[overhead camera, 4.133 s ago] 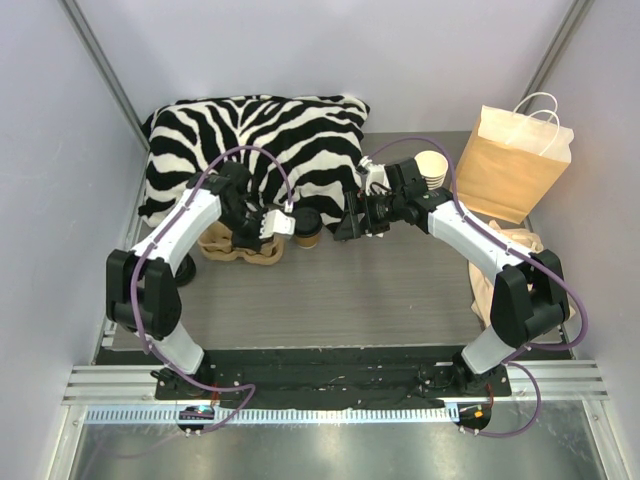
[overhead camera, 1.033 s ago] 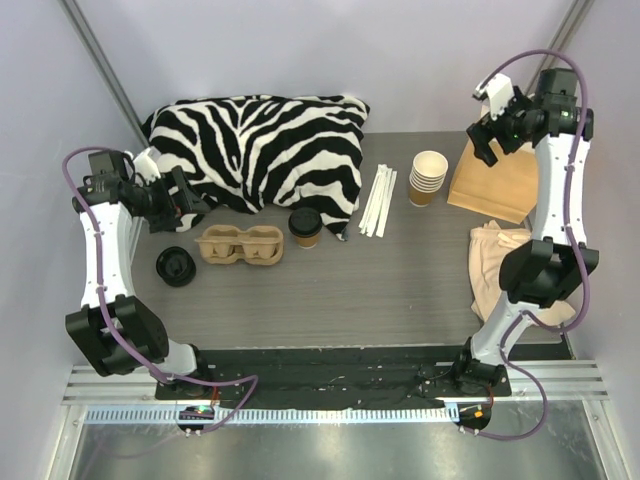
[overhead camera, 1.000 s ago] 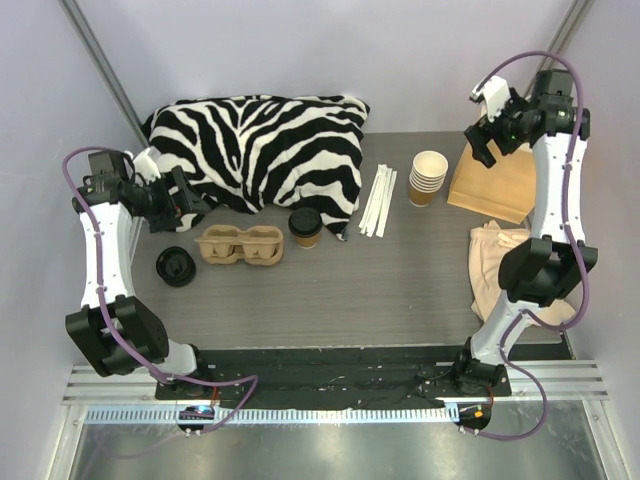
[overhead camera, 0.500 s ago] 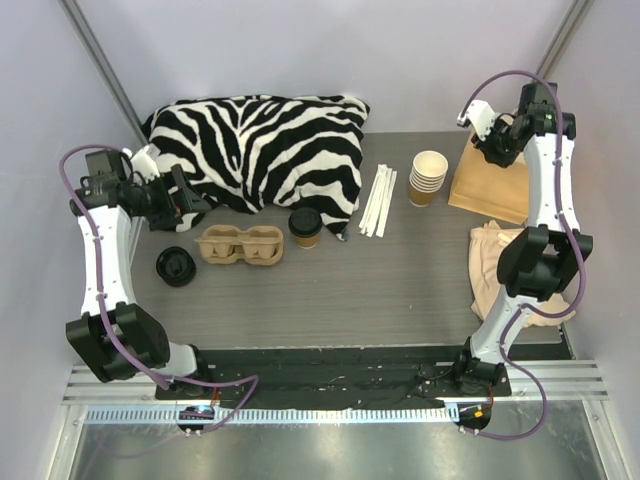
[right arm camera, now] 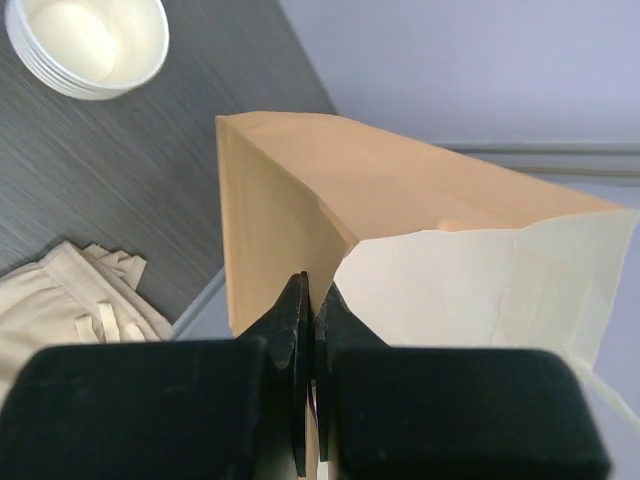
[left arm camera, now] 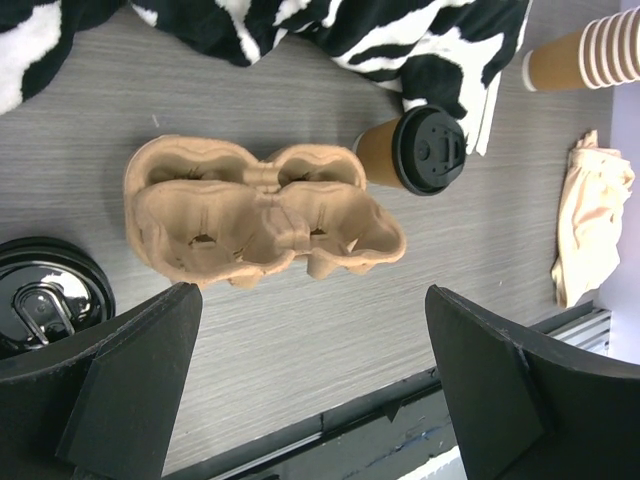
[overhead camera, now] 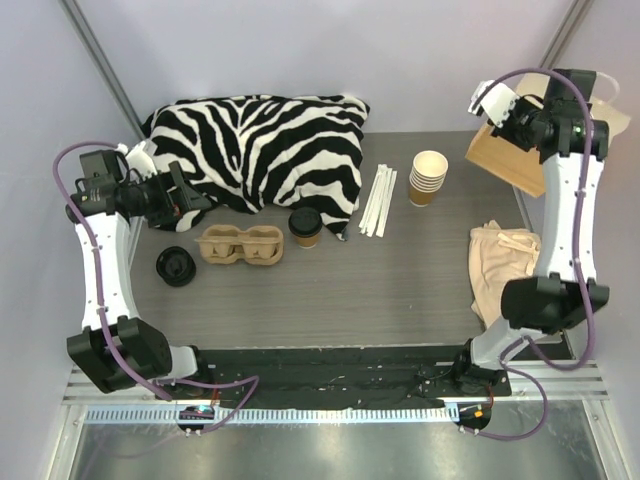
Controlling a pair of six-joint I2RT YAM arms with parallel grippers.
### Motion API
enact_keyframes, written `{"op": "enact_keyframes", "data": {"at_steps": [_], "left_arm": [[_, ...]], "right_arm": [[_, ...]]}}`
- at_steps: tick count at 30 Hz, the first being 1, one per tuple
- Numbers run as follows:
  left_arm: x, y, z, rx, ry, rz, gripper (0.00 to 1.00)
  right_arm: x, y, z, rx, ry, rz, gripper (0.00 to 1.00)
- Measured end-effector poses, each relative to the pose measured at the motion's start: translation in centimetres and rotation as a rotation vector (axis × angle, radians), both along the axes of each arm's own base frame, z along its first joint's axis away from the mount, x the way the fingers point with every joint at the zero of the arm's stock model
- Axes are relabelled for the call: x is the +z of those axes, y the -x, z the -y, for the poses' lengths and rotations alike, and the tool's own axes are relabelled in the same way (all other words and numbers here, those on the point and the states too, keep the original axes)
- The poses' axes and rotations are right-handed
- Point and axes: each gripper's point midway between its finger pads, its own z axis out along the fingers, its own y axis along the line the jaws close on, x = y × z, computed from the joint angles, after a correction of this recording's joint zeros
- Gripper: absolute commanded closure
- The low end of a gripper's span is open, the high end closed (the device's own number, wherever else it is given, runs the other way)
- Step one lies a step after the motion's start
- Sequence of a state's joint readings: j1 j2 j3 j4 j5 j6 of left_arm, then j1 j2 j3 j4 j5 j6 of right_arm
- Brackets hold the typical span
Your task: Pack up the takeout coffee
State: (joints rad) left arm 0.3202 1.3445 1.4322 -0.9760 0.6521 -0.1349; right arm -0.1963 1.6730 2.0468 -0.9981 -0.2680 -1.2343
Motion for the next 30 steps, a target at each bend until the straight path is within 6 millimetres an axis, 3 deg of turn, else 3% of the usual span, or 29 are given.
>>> {"op": "enact_keyframes", "data": {"at_steps": [3,7,10,14,17,20,30], "left_arm": [[0.6,0.0,0.2,0.002,0.008,0.023,0.0],[0.9,0.1,0.5,-0.003,0.021,0.043,0.0],[1.0,0.2,0.6,-0.002,0.025,0.051,0.0],[1.5,0.9,0.9,-0.002,0.027,0.069,0.0],[2.0,1.4,1.2,-0.008,0.025,0.093,0.0],[2.4,1.8,1.4,-0.013,0.024,0.108,0.0],[2.4,2.2,1.6,-0.012,0.022,0.114,0.0]], "right_arm": [[4.1,3.1,-2.6,0.064,0.025,0.085,0.99],[8.5,10.2,-9.9,0.27,0.025,0.193,0.99],[9.9,16.4,-14.8,0.462,-0.028,0.232,0.99],[9.9,22.4,-16.9,0.603,-0.101,0.223,0.99],[8.3,25.3,-18.3,0.697,-0.149,0.193,0.99],[4.0,27.0,-19.1,0.767,-0.181,0.09,0.99],[-5.3,28.8,-20.5,0.919,-0.16,-0.105,0.99]]}}
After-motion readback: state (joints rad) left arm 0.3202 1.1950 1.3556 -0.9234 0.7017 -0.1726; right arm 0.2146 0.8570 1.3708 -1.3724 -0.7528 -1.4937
